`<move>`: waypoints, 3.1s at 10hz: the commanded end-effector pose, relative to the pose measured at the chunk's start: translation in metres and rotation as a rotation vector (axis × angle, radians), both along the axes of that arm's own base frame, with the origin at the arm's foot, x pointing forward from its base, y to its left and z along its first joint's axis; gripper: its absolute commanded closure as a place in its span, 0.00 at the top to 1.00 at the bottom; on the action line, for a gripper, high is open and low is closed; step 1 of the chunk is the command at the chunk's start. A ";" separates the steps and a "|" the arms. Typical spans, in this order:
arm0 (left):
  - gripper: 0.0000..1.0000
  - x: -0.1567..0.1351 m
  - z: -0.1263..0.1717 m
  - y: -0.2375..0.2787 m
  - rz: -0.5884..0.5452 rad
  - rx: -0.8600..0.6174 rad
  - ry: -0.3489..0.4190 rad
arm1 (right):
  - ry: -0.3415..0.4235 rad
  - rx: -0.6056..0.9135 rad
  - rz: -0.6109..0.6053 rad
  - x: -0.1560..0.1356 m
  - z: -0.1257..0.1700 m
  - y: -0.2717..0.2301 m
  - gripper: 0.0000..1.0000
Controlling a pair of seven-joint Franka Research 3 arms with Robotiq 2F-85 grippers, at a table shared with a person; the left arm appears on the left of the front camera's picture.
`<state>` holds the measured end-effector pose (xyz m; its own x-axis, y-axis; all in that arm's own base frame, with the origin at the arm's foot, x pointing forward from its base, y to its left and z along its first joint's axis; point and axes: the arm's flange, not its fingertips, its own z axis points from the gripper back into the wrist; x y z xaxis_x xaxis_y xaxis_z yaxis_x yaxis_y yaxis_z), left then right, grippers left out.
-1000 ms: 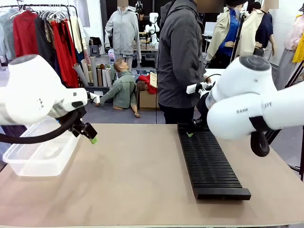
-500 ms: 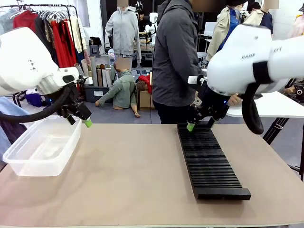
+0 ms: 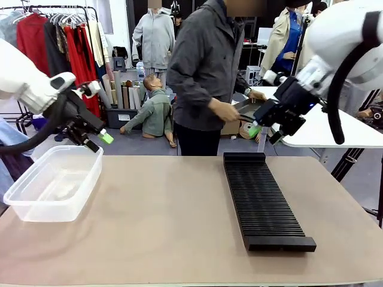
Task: Sort PCBs into racks and boxes based on the side picked up.
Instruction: Pick up the Blank PCB handed by the Human.
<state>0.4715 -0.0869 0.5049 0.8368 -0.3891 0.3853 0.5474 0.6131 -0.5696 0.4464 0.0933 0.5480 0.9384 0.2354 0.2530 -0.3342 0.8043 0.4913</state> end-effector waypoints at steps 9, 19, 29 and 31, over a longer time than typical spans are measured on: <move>1.00 -0.024 -0.024 0.191 0.280 -0.636 0.047 | -0.082 0.754 -0.020 -0.039 -0.038 -0.225 1.00; 1.00 -0.023 -0.037 0.204 0.318 -0.614 0.082 | -0.086 0.790 -0.052 -0.054 -0.049 -0.243 1.00; 1.00 -0.023 -0.037 0.204 0.318 -0.614 0.082 | -0.086 0.790 -0.052 -0.054 -0.049 -0.243 1.00; 1.00 -0.023 -0.037 0.204 0.318 -0.614 0.082 | -0.086 0.790 -0.052 -0.054 -0.049 -0.243 1.00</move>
<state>0.4493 0.1164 0.4658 0.9068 0.1437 0.3964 0.3447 0.2888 -0.8932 0.3916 -0.1486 0.4966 0.9108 -0.0922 0.4025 -0.3724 0.2379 0.8971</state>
